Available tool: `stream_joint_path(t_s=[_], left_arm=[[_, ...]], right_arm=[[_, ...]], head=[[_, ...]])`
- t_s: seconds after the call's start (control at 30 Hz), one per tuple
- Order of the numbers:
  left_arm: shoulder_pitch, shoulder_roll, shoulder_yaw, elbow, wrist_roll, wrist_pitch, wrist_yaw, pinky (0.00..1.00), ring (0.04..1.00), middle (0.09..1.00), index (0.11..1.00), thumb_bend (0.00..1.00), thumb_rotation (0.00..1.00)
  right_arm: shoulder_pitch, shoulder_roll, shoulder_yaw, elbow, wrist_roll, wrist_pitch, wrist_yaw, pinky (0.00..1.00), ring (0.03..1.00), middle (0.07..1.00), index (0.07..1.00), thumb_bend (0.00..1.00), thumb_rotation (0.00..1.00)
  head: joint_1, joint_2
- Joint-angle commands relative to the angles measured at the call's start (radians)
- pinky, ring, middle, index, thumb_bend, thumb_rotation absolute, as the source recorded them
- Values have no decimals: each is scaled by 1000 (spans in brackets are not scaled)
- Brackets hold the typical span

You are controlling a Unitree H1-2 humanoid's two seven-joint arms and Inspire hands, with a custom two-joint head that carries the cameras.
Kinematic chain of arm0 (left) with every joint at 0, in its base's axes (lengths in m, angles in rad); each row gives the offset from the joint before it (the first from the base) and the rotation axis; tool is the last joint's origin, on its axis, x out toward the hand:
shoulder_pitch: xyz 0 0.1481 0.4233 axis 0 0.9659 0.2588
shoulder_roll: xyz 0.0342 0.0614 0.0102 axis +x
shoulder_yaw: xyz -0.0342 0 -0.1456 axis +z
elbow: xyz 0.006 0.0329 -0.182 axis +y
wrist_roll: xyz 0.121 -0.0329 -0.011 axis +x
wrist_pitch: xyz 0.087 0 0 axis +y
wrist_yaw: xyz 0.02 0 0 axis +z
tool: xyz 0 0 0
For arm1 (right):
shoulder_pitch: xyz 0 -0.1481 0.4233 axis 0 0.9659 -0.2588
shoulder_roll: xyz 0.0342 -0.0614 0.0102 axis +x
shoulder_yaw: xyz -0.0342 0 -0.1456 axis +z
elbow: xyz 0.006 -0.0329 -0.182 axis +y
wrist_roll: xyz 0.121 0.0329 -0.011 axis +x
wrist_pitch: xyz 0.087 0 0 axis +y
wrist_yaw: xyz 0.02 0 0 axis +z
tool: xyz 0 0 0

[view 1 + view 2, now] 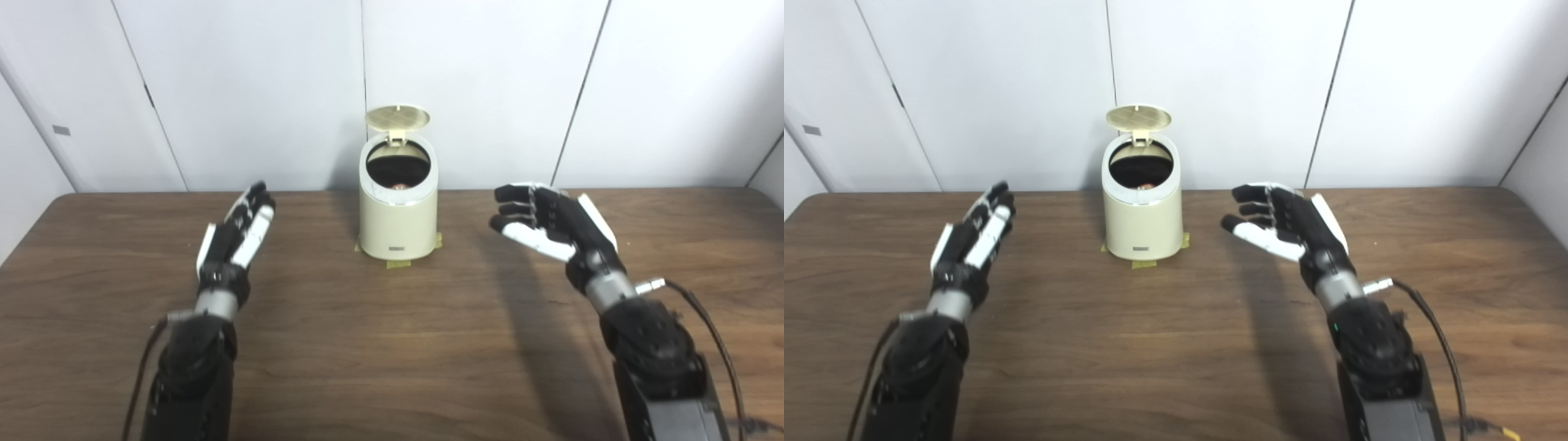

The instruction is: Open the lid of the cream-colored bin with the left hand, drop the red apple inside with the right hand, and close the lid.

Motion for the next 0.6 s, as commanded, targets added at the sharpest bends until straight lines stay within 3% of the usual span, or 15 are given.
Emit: stream_joint_path(t_s=[0.0,0.1,0.17,0.3,0.43,0.57], left_arm=[[-64,13,-14,-21,4,1,-15,939,936,937,943,401,539],[-93,20,-26,-9,15,8,-16,887,920,918,928,400,535],[-112,25,-30,11,10,2,-24,906,935,926,927,391,559],[-160,52,-48,68,16,-12,-61,939,963,954,935,417,690],[-213,79,-57,101,11,9,-96,968,984,974,932,429,811],[-280,80,-47,148,-6,23,-107,991,987,971,927,415,806]], right_arm=[[6,10,-23,-4,47,-92,-11,794,911,928,894,631,916],[49,30,-43,55,96,-187,-21,882,978,989,979,660,958],[76,51,-51,71,108,-226,-40,917,996,998,996,671,991],[119,84,-69,85,131,-290,-71,986,1000,1000,1000,671,1000],[147,105,-82,121,137,-367,-97,1000,1000,1000,1000,672,1000],[164,116,-80,148,136,-424,-114,1000,1000,1000,1000,672,1000]], head=[[-6,-4],[-16,-14],[-23,-21],[-30,-26],[-25,-36],[-25,-49]])
